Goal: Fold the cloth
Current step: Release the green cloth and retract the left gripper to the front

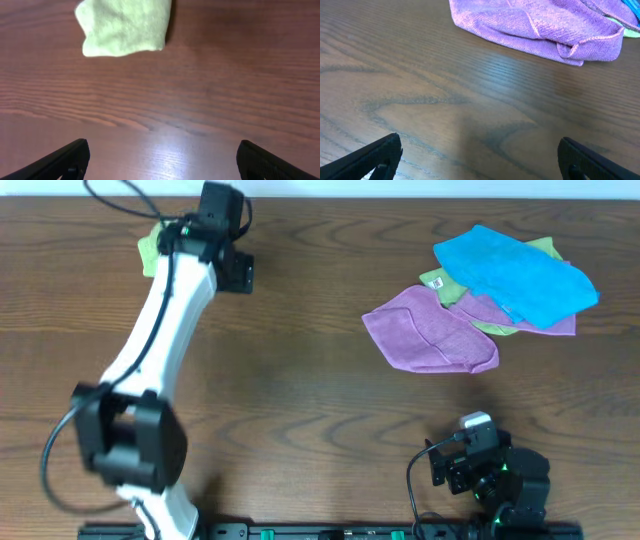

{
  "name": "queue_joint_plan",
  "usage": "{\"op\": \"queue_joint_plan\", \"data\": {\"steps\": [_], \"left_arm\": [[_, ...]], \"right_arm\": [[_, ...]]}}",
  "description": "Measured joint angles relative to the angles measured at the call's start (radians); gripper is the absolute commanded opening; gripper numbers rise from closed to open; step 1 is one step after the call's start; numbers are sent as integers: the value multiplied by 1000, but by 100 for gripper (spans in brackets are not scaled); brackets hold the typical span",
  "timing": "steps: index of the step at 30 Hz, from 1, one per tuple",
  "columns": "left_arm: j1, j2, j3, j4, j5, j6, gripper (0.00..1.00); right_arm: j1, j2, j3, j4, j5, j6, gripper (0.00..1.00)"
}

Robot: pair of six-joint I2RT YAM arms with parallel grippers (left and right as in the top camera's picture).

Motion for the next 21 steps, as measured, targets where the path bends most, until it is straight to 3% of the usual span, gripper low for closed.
{"op": "queue_joint_plan", "data": {"steps": [9, 16, 21], "left_arm": [[-53, -509, -617, 345, -10, -5, 95], [-47, -890, -1037, 479, 6, -6, 95], [7, -1079, -1229, 499, 47, -6, 95]], "right_arm": [[0, 0, 0, 0, 0, 0, 99], [0, 0, -1, 0, 0, 0, 99], [0, 0, -1, 0, 0, 0, 99]]}}
